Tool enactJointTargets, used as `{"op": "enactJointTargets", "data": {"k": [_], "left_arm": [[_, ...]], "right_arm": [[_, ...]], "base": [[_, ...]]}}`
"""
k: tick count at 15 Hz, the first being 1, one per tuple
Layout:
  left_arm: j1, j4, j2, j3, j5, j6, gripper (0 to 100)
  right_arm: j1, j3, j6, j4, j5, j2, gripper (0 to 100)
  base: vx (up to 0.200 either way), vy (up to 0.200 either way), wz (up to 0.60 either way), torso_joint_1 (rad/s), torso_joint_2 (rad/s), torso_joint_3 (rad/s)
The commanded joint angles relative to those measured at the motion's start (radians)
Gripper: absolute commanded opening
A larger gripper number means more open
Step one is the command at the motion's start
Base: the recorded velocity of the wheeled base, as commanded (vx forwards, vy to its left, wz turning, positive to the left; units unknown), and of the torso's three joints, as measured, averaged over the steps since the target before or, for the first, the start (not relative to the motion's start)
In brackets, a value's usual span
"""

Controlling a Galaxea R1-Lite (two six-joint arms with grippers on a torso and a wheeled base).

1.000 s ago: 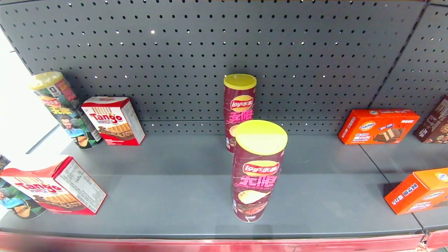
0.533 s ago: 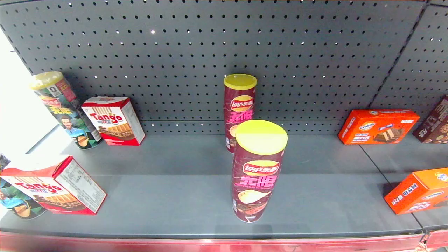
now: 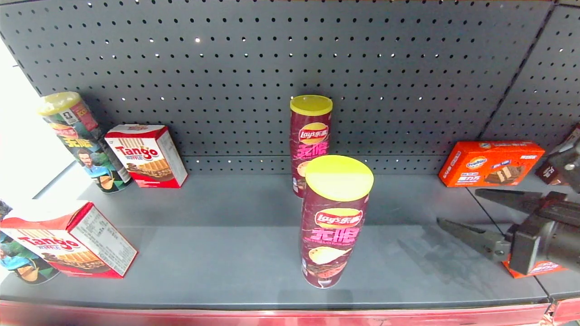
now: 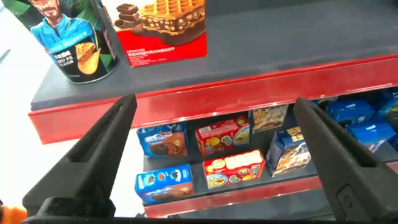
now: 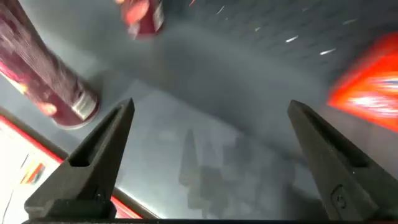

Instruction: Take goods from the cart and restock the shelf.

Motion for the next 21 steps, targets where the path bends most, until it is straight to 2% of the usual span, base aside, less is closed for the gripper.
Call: {"op": "enactJointTargets", "data": {"k": [1,4,11,18,21], "left_arm": [[-0.001,0.0,0.003,-0.001,0.0,-0.004,100],[-0.001,0.0,0.003,0.001,0.0,-0.022,100],[-0.001,-0.002,0.003,0.001,0.002,-0.024,100],[-0.001,0.0,0.003,-0.001,0.002,-0.03,100],[-0.001,0.0,0.003,-0.001,0.002,-0.045,100]], "right_arm": [[0.057,-0.004,-0.001,-0.011,0.0,0.1,100],[0.116,-0.006,0.001,-0.012,0.0,0.126,100],[0.206,-0.05,0.001,-0.024,0.0,0.188,100],[0.24,-0.102,-0.001,-0.026,0.0,0.272,100],[0.254,-0.109,-0.001,-0.05,0.0,0.307,100]], "base": [[0.0,0.0,0.0,0.0,0.0,0.0],[0.0,0.0,0.0,0.0,0.0,0.0],[0.0,0.0,0.0,0.0,0.0,0.0],[0.0,0.0,0.0,0.0,0.0,0.0],[0.0,0.0,0.0,0.0,0.0,0.0]]}}
